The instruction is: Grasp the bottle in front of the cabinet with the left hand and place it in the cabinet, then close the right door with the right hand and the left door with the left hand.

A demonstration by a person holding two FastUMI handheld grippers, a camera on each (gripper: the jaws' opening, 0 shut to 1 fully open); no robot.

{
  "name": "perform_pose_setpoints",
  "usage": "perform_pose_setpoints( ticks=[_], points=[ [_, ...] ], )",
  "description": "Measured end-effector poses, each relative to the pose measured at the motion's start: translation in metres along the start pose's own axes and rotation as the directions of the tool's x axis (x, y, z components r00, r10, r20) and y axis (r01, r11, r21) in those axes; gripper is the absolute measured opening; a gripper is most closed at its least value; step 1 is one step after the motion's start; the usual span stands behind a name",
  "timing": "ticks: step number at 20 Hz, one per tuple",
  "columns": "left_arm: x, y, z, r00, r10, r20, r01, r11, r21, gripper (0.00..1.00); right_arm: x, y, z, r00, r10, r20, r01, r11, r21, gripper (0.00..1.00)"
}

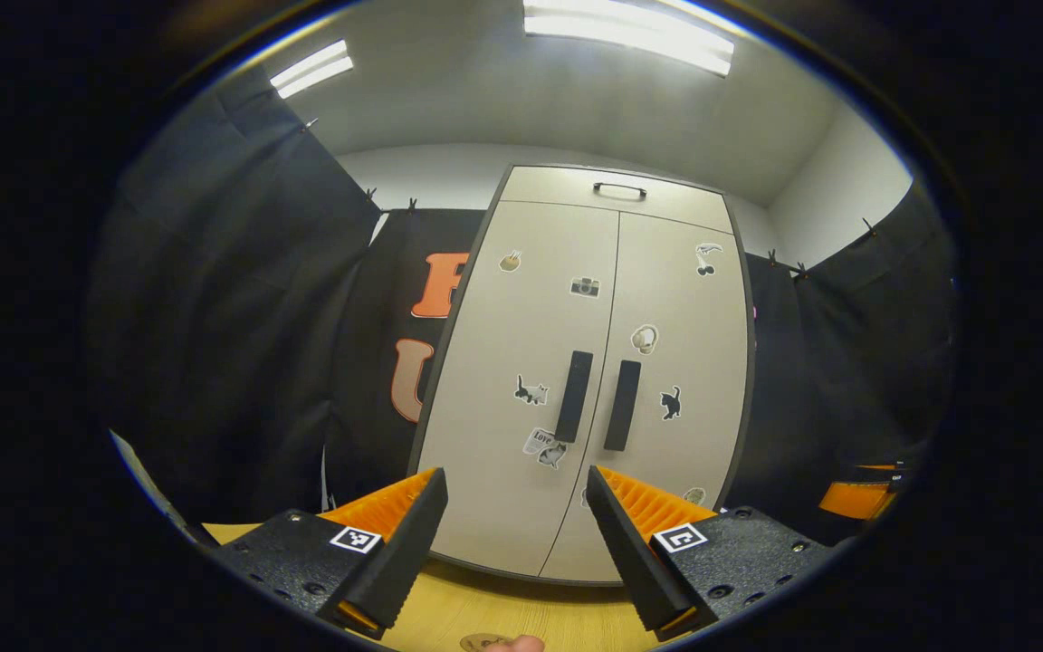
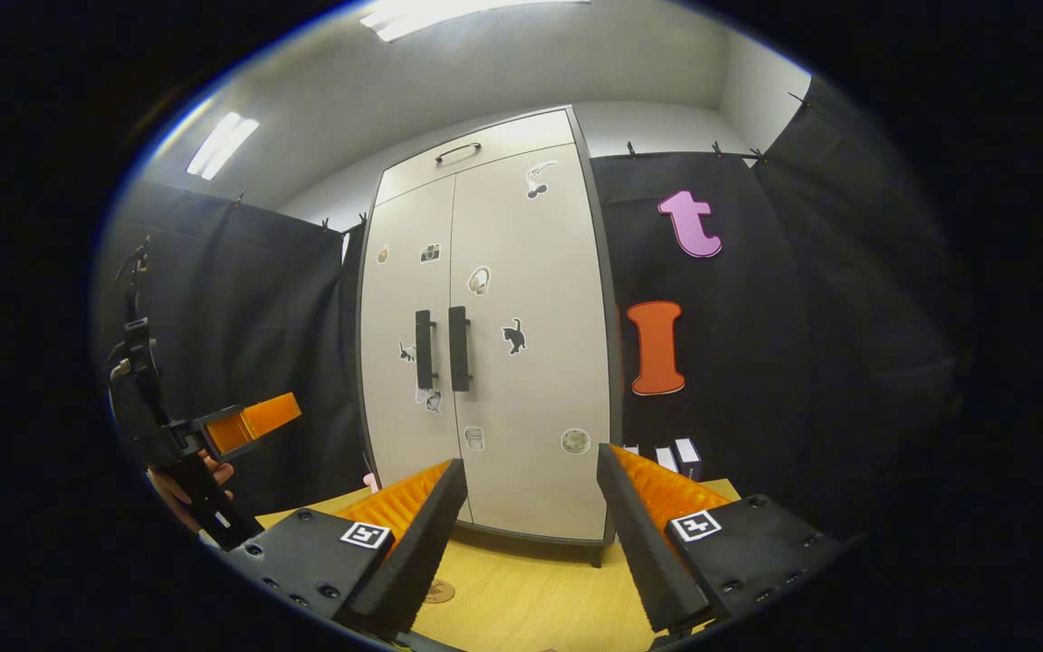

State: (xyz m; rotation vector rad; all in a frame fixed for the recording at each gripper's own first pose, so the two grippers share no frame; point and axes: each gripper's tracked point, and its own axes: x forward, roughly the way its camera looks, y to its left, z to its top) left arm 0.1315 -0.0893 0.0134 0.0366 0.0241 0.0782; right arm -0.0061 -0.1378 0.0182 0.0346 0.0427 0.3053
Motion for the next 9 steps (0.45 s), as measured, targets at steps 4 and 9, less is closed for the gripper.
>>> perform_pose_setpoints(
  ticks=[4, 9],
  points=[
    [-0.001, -0.005, 0.001, 1.0, -0.02, 0.002, 0.02, 1.0, 0.001, 0.94, -0.007, -0.015, 0.0, 0.999, -0.039, 0.005, 0.039, 0.999, 0.012, 0.97],
    [-0.001, -0.013, -0.003, 0.998, -0.055, -0.016, 0.055, 0.998, -0.003, 0.94, -0.013, -0.021, -0.004, 0.998, -0.063, 0.006, 0.063, 0.998, 0.027, 0.97]
  ],
)
